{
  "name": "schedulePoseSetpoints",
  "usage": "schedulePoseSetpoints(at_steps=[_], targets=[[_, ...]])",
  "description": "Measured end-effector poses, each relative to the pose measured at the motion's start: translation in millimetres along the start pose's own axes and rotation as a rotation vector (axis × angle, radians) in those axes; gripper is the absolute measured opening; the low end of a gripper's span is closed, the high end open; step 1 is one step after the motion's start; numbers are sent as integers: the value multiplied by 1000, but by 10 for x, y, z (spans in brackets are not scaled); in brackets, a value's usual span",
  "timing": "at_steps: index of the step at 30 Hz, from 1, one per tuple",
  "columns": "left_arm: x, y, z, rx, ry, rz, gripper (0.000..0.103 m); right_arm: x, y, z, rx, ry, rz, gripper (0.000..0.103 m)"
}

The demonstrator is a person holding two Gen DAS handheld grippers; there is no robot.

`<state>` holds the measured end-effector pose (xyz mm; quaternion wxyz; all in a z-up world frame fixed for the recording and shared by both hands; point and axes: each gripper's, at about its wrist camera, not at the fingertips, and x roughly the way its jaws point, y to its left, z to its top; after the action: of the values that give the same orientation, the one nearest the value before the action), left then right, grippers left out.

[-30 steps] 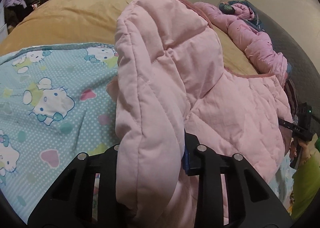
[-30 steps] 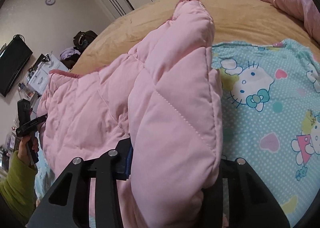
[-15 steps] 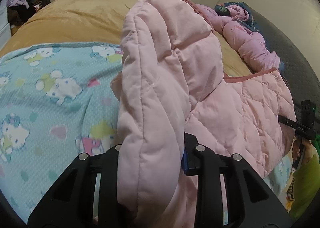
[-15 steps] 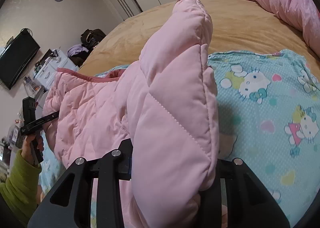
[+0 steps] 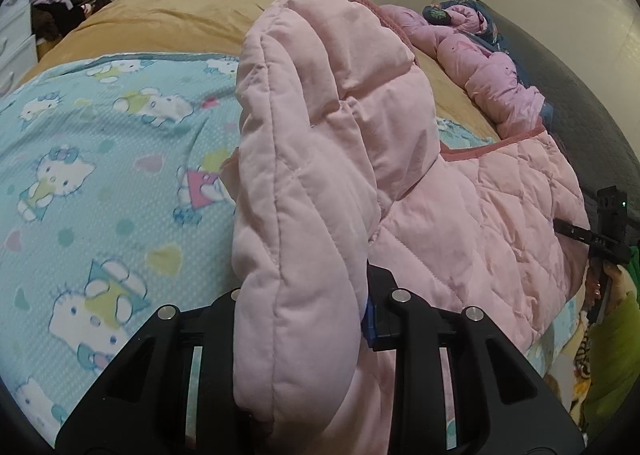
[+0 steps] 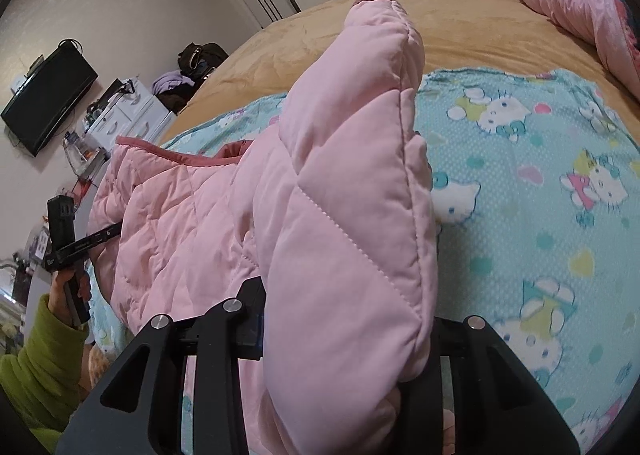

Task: Fold large clothes
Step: 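Lift the gripped edge and fold it over the quilt with both tools, then lower the folded edge onto the quilt and open both tools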

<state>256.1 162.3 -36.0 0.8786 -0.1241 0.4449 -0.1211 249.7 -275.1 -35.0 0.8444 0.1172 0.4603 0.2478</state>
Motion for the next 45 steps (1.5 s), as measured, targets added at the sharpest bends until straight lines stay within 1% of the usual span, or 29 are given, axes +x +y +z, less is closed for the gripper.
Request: schedulePoseSetpoints(at_steps=[4, 7, 9, 15, 21, 24, 26, 28, 29, 33, 35, 37, 40, 45], targets=[[-15, -13, -36, 2, -8, 14, 22, -15, -4, -79, 10, -9, -10, 34], [21, -31, -43, 11, -9, 39, 22, 32, -23, -87, 6, 1, -46, 34], [67, -7, -44, 0, -7, 45, 22, 93, -50, -84, 20, 18, -73, 35], [200, 45, -80, -29, 0, 63, 23, 217, -80, -102, 29, 20, -115, 36], [298, 92, -116, -29, 7, 80, 26, 353, -151, -208, 53, 46, -157, 42], [332, 109, -144, -31, 6, 89, 28, 434, -168, -272, 75, 51, -206, 47], [356, 120, -151, -38, 6, 96, 29, 468, -148, -291, 83, 50, -246, 56], [372, 114, -160, -32, 3, 108, 31, 498, -133, -309, 92, 50, -289, 61], [377, 105, -174, -28, 3, 113, 31, 507, -122, -315, 94, 49, -314, 68], [394, 120, -183, -33, 3, 125, 36, 519, -147, -343, 129, 41, -381, 82], [395, 129, -189, -43, 4, 129, 38, 510, -152, -364, 145, 34, -411, 92], [390, 123, -195, -39, 5, 141, 39, 502, -177, -379, 171, 34, -426, 97], [377, 128, -199, -42, 7, 150, 41, 485, -190, -400, 197, 28, -439, 98], [346, 107, -213, -44, 18, 173, 45, 449, -90, -381, 160, -1, -495, 99]])
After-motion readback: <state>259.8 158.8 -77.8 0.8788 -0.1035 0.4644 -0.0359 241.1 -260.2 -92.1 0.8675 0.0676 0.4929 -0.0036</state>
